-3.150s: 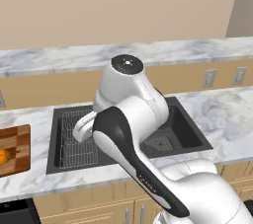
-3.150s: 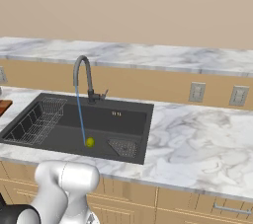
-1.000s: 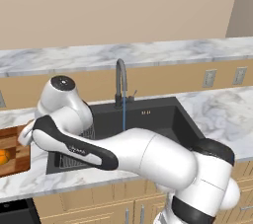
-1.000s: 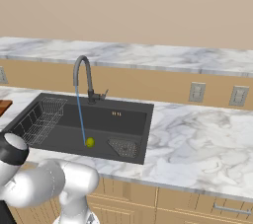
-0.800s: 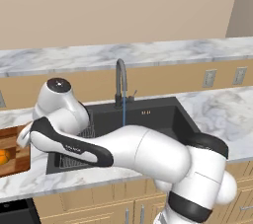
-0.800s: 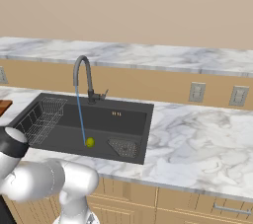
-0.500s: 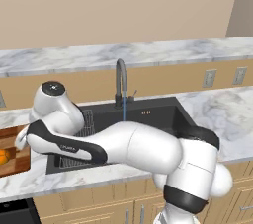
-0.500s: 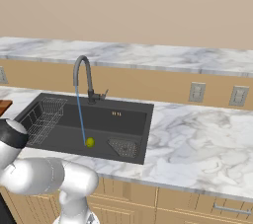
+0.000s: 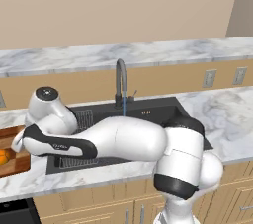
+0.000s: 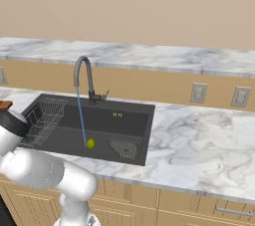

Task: Pick the orange, pear, tangerine from the sink and place them on the cutting board to airdry. Then turn off the sink faucet.

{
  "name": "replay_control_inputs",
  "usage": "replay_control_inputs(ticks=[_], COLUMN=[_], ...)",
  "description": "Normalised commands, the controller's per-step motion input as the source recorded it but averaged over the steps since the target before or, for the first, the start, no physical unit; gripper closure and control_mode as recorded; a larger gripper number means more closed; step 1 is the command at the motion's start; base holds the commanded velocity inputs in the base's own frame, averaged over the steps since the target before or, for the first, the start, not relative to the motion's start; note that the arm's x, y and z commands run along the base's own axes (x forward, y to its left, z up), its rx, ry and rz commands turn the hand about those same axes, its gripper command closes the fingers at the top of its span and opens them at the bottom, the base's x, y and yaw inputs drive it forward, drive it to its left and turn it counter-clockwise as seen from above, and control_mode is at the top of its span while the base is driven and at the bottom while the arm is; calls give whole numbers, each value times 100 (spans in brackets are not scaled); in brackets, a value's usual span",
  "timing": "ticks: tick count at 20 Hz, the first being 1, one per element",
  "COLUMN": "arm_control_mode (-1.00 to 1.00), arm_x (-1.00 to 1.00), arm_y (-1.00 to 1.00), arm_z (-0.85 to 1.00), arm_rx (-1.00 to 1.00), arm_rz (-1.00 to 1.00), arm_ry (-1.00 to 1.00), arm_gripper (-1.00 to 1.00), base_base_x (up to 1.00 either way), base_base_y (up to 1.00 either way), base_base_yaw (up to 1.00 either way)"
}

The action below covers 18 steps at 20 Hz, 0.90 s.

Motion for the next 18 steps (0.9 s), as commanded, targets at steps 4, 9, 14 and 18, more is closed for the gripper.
replay_control_inputs(ticks=[4,9,14,18], arm_control_mode=[-100,-100,-100,-100], arm_x=[20,21,21,23], arm_y=[22,17,18,20], arm_z=[-23,-25,-25,-23], arm_rx=[-1,-1,-1,-1], arm_rz=[2,1,1,1], arm_ry=[0,0,0,0], arm_gripper=[100,100,100,100], base_base_x=[0,0,0,0], base_base_y=[0,0,0,0], base_base_yaw=[0,0,0,0])
